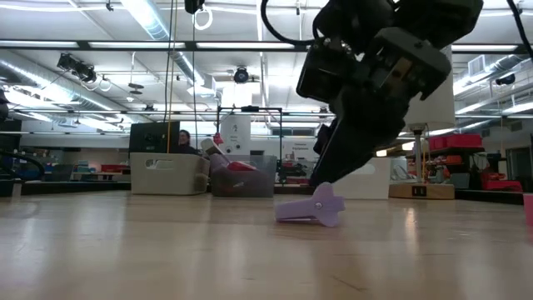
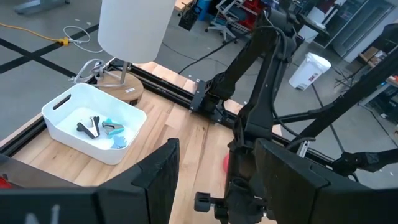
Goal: Pick and place Stapler, Stapler remover, tape
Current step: Put the violet staple remover into the white bin
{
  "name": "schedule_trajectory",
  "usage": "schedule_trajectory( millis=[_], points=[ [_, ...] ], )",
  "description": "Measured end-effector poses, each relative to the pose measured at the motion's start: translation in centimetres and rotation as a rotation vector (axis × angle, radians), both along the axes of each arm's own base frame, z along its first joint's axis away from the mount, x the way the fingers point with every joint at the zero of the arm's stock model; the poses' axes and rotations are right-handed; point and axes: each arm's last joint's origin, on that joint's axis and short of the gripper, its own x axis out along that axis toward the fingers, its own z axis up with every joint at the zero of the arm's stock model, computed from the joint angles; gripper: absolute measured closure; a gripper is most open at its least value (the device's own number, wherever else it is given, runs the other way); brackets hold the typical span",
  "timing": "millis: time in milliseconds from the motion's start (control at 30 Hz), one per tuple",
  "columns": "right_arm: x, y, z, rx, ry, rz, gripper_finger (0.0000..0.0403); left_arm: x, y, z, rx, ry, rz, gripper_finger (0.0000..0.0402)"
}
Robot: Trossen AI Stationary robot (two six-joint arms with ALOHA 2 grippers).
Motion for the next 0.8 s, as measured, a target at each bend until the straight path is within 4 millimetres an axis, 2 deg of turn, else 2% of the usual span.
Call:
schedule_trajectory(
  millis=[167, 567, 800],
  points=[
    [0.17, -0.01, -0.87, -0.011, 0.015, -0.017, 0.0289, 0.0, -0.01, 0.0, 0.0, 0.0, 0.0, 0.0189],
    [0.33, -0.14, -0.87, 0.008, 0.018, -0.075, 0.0289, 0.0, 0.0, 0.01, 0.0, -0.001, 0.0, 0.0189],
    [0.06, 0.29, -0.96, 0.048, 0.049, -0.03, 0.0289, 0.0, 0.0, 0.0, 0.0, 0.0, 0.0, 0.0189]
  ],
)
